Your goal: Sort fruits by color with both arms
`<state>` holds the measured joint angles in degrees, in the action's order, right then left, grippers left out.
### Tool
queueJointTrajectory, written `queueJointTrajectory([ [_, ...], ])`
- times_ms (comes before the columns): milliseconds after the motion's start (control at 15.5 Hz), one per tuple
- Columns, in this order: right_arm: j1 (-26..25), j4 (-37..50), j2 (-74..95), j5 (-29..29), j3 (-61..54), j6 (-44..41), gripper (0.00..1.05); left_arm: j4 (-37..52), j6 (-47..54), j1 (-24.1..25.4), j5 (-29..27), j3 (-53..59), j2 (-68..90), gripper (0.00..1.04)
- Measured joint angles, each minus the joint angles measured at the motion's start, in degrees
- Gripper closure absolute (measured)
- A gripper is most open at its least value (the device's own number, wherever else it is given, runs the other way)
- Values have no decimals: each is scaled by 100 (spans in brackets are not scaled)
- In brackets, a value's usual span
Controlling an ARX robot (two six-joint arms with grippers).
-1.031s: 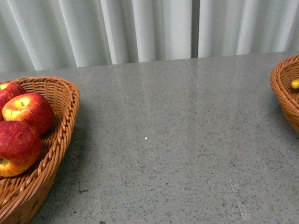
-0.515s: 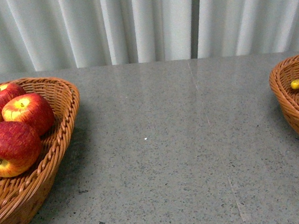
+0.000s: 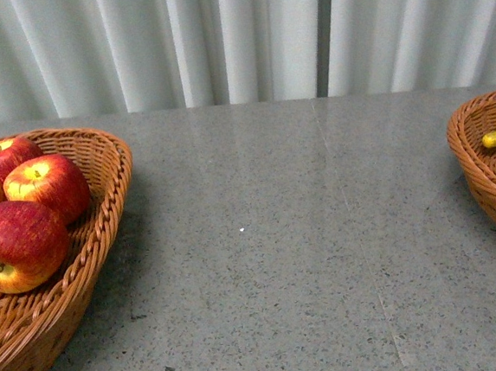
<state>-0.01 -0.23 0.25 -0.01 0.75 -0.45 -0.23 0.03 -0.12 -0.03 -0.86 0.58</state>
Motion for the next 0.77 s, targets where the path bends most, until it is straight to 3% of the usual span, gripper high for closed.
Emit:
queueJointTrajectory([
  [386,0,0,0,2,0,0,9,0,0,0,0,0,0,7],
  [451,0,0,0,0,0,2,5,0,0,0,2,0,0,7],
  [773,0,0,0,2,0,2,6,0,0,0,2,0,0,7],
])
